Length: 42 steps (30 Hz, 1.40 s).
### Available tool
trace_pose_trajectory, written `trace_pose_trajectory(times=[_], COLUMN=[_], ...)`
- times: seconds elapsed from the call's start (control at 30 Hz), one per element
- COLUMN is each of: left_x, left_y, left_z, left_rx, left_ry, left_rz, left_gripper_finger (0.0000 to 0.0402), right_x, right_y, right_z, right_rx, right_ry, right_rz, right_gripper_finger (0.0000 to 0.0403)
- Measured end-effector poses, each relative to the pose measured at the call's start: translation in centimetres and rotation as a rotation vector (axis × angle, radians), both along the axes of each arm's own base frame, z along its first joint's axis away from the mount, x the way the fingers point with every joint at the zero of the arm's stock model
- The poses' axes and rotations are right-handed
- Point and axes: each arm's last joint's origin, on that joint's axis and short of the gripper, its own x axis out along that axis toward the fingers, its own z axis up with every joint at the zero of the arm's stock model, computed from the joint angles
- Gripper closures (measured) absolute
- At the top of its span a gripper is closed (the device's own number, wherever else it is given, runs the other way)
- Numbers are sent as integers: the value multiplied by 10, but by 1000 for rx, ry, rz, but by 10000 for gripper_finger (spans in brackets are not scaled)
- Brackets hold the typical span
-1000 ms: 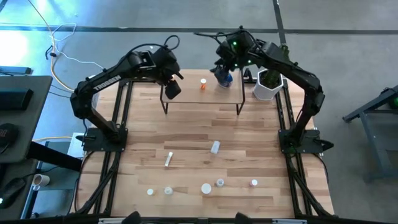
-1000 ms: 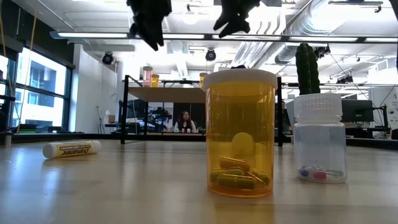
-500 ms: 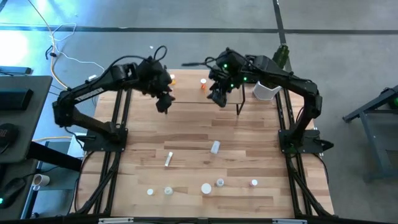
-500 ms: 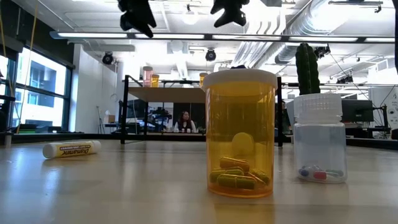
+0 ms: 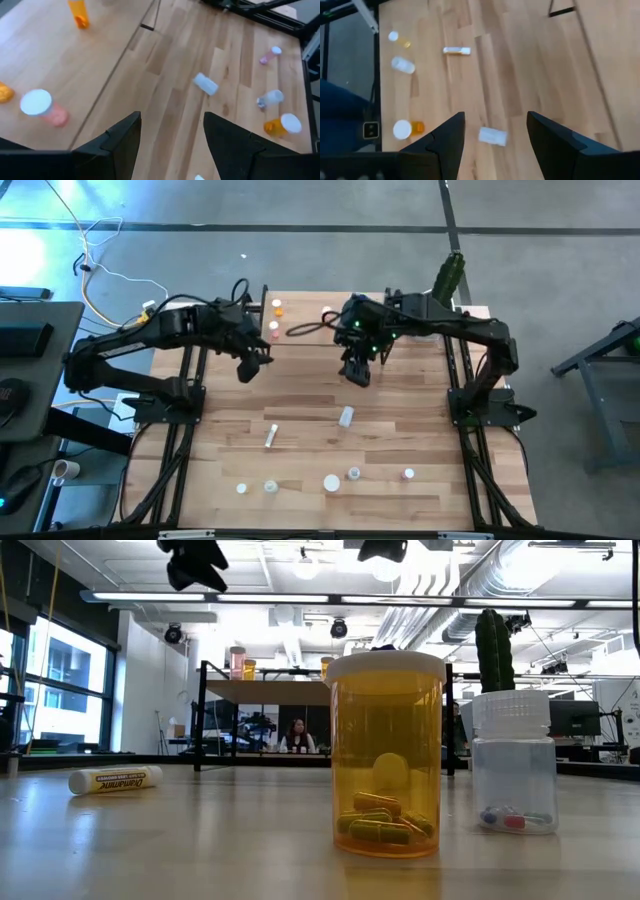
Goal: Pick and place medicine bottles onto shelf by color
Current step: Put the bottom right transparent pill bottle on the shelf
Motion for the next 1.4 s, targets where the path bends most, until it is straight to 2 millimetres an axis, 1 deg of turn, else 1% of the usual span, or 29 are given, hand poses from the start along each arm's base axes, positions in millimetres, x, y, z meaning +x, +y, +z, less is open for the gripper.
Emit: trace_pose_trajectory(times=[0.1,0.23,0.4,0.5,0.63,0.77,0.9,1.1,1.4], left_x=[-3,-6,-8,-8,-8,-8,-8,-8,-8], left_y=[-5,-9,-12,-13,-13,-13,-13,-13,-13], left_z=[-1,-1,1,1,1,1,1,1,1], left_rx=[1,3,7,7,22,23,23,12,-27], left_ry=[-2,-5,-12,-12,-7,-7,-7,-10,-19], left_rz=[-17,-33,-43,-44,-59,-60,-59,-50,-14], left_gripper_finger=[195,195,195,195,195,195,195,195,195], right_x=[-1,-7,-12,-14,-22,-26,-30,-40,-44], right_y=[14,31,49,60,77,95,110,121,137], right_z=[-1,-5,-8,-9,-11,-11,-11,-13,-13], right_rx=[15,31,-75,-101,-143,-177,-172,-255,-308], right_ry=[31,113,181,195,249,247,243,280,265], right_rz=[15,16,-36,-70,-118,-159,-140,-151,-15], right_gripper_finger=[199,199,199,199,199,199,199,199,199])
